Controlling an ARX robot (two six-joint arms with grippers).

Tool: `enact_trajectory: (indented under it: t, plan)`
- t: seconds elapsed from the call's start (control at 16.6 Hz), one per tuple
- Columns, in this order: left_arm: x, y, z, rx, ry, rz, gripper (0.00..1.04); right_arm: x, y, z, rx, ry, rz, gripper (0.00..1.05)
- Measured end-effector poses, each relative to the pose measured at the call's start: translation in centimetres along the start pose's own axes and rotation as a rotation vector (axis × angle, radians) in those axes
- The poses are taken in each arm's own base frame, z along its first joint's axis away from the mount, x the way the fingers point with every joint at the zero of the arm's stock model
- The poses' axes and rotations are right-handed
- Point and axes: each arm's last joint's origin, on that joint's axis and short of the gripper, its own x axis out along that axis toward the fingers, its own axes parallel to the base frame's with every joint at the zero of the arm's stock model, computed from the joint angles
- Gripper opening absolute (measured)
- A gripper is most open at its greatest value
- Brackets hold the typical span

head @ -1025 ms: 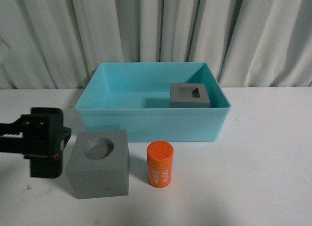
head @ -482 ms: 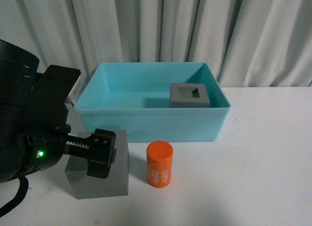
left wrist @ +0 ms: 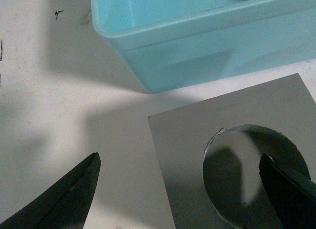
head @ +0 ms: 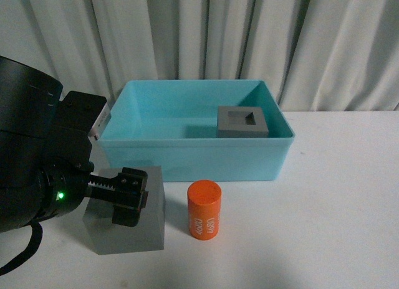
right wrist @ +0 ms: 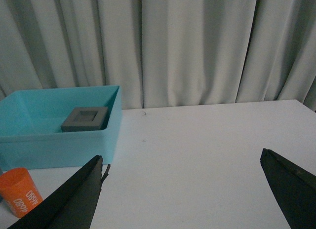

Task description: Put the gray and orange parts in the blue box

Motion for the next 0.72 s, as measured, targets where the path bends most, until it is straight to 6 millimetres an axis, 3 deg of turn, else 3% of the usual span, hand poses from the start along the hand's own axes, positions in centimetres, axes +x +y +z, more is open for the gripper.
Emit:
enact_trajectory:
  t: [0.12, 0.18, 0.54, 0.6, 0.72]
  plan:
    - [0.3, 0.1, -0.1, -0.004, 0.007, 0.01, 0.98, 0.0, 0.0, 0.0, 0.0, 0.0, 0.0, 0.98]
    - [0.4, 0.1, -0.1, -0.003, 0.009, 0.01, 0.92, 0.0, 0.0, 0.0, 0.0, 0.0, 0.0, 0.98]
    - [0.1, -0.3, -0.7, -0.015, 0.017, -0.003, 0.29, 0.0, 0.0, 0.0, 0.0, 0.0, 0.0, 0.98]
    - [-0.1, -0.3, -0.7, -0.019, 0.015, -0.006, 0.22, 0.0, 0.0, 0.0, 0.0, 0.0, 0.0, 0.98]
    - [-0.9, -0.2, -0.8, -0.032, 0.021, -0.014, 0.19, 0.0, 0.0, 0.0, 0.0, 0.0, 0.0, 0.98]
